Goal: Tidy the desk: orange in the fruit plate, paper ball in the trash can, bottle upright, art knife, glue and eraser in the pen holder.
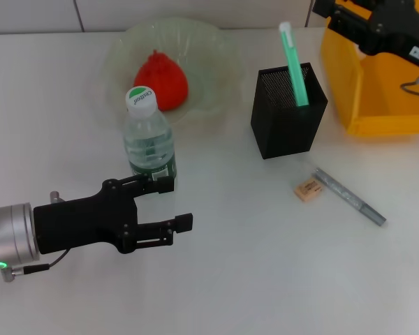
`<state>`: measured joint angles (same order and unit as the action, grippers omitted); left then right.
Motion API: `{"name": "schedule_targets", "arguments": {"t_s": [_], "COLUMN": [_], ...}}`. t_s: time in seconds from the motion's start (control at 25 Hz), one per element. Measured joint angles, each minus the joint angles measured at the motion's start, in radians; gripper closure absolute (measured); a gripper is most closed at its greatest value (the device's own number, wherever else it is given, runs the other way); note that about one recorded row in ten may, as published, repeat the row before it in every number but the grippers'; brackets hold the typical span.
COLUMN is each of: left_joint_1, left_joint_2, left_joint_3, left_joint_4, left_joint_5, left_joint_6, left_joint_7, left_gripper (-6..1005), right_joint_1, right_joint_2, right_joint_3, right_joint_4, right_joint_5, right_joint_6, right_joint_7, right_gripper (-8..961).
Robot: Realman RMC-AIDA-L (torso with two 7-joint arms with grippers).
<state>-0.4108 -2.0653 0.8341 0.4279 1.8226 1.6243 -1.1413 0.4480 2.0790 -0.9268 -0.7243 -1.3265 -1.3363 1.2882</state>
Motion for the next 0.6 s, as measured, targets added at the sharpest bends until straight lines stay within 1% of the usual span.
{"name": "schedule_targets", "arguments": {"t_s": [0.08, 0.12, 0.16, 0.2, 0.36, 0.4, 0.44, 0.48, 0.52, 0.56, 0.6], "left_joint_1": [-0.001, -0.001, -0.001, -0.001, -0.002, -0.002, -0.002, -0.002, -0.002, -0.002, -0.002], "left_joint_2": [0.000, 0.000, 0.000, 0.001, 0.001, 0.000, 0.000, -0.001, -0.001, -0.001, -0.001], "left_joint_3": [0.000, 0.000, 0.000, 0.000, 0.000, 0.000, 0.000, 0.000, 0.000, 0.000, 0.000], "left_joint_4": [0.000, 0.000, 0.000, 0.000, 0.000, 0.000, 0.000, 0.000, 0.000, 0.000, 0.000], "left_joint_5": [0.000, 0.000, 0.000, 0.000, 0.000, 0.000, -0.001, 0.000, 0.000, 0.000, 0.000], "left_joint_6": [0.000, 0.000, 0.000, 0.003, -0.001, -0.001, -0.001, -0.001, -0.001, -0.001, -0.001], "left_joint_7": [0.000, 0.000, 0.000, -0.001, -0.002, -0.002, -0.002, -0.001, -0.001, -0.001, -0.001], "left_gripper": [187, 187, 187, 187, 187, 187, 186, 186, 186, 186, 186], "right_joint_1": [-0.024, -0.047, -0.047, -0.052, -0.048, -0.034, -0.034, -0.026, 0.001, 0.001, 0.017], "right_joint_2": [-0.003, -0.005, -0.005, -0.006, -0.010, -0.007, -0.007, -0.006, -0.005, -0.005, -0.004], "right_joint_3": [-0.005, -0.007, -0.007, -0.005, 0.000, -0.007, -0.007, -0.013, -0.041, -0.041, -0.059], "right_joint_4": [-0.079, -0.213, -0.213, -0.281, -0.607, -0.768, -0.768, -0.830, -0.933, -0.933, -0.972], "right_joint_5": [-0.028, -0.114, -0.114, -0.166, -0.441, -0.582, -0.582, -0.644, -0.770, -0.770, -0.819], "right_joint_6": [-0.031, -0.070, -0.070, -0.091, -0.229, -0.304, -0.304, -0.341, -0.445, -0.445, -0.492], "right_joint_7": [0.078, 0.210, 0.210, 0.284, 0.615, 0.742, 0.742, 0.789, 0.882, 0.882, 0.923], "right_gripper": [491, 478, 466, 453, 402, 397, 391, 386, 381, 352, 322]}}
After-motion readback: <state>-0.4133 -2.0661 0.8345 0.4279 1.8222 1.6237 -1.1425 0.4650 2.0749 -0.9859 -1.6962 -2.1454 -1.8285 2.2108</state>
